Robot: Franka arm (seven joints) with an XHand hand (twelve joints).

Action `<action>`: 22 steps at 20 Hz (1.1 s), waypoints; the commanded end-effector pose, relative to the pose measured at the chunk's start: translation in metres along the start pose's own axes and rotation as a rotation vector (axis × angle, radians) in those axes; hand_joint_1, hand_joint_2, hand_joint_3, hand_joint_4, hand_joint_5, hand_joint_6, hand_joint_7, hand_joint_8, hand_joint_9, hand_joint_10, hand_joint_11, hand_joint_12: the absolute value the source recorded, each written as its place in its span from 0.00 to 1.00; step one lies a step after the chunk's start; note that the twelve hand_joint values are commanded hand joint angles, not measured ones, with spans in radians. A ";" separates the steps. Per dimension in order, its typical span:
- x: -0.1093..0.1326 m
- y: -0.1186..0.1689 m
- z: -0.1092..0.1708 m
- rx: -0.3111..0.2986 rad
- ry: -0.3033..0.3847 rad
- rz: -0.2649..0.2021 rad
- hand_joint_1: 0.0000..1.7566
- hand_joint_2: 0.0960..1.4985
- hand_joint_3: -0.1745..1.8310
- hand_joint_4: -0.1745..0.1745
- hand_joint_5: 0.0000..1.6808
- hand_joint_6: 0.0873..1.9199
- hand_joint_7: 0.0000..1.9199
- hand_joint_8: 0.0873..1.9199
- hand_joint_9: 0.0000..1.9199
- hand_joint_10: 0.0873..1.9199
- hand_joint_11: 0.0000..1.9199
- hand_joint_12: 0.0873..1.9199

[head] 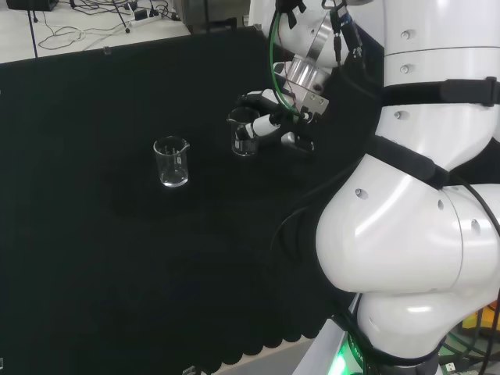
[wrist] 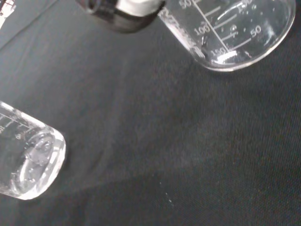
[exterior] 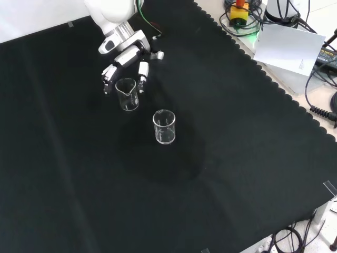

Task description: Place the beaker back on the table.

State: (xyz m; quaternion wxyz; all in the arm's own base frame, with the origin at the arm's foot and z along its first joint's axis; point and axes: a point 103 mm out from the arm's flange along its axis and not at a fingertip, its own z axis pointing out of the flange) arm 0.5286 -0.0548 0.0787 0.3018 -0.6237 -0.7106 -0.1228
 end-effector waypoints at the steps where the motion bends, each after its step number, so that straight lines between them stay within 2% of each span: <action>1: 0.006 -0.009 -0.012 -0.014 -0.006 0.004 0.48 0.53 0.00 0.28 0.13 0.00 0.00 0.35 0.06 0.39 0.00 0.71; 7: 0.026 -0.031 -0.046 -0.069 -0.041 0.010 0.47 0.53 0.00 0.28 0.12 0.00 0.00 0.34 0.05 0.40 0.00 0.70; 12: 0.048 -0.060 -0.073 -0.108 -0.074 0.012 0.47 0.53 0.00 0.28 0.12 0.00 0.00 0.34 0.06 0.40 0.00 0.70; 22: 0.065 -0.116 -0.091 -0.134 -0.102 0.026 0.47 0.54 0.00 0.27 0.13 0.00 0.02 0.36 0.07 0.41 0.00 0.70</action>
